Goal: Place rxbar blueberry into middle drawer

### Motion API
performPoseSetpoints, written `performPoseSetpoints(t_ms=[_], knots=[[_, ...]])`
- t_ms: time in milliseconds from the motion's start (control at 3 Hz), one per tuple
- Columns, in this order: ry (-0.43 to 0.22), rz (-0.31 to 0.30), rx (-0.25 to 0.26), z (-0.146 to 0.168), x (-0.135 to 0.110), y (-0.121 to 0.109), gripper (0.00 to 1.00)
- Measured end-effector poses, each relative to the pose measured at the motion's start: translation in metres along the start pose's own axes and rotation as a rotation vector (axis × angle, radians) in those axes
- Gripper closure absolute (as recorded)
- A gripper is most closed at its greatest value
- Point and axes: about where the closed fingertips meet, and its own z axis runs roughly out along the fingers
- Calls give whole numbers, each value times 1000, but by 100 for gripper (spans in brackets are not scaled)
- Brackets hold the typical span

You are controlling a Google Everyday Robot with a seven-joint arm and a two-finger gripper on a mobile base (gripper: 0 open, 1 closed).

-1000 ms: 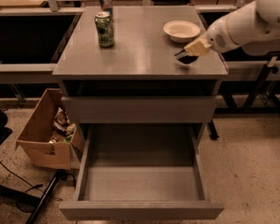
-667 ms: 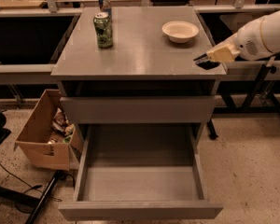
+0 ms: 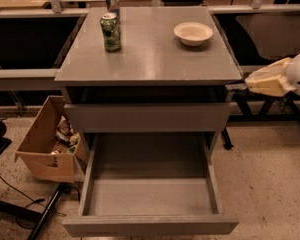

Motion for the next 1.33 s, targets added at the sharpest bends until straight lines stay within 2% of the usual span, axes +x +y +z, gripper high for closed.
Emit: performPoseSetpoints(t_ms=[333,667,1000,1333], knots=[[-71,9,-126,29,36,20,100],[-163,86,-248,79,80,37,100],[-164,118,-273,96,97,40,100],[-165,115,-272,95,95,40,100]])
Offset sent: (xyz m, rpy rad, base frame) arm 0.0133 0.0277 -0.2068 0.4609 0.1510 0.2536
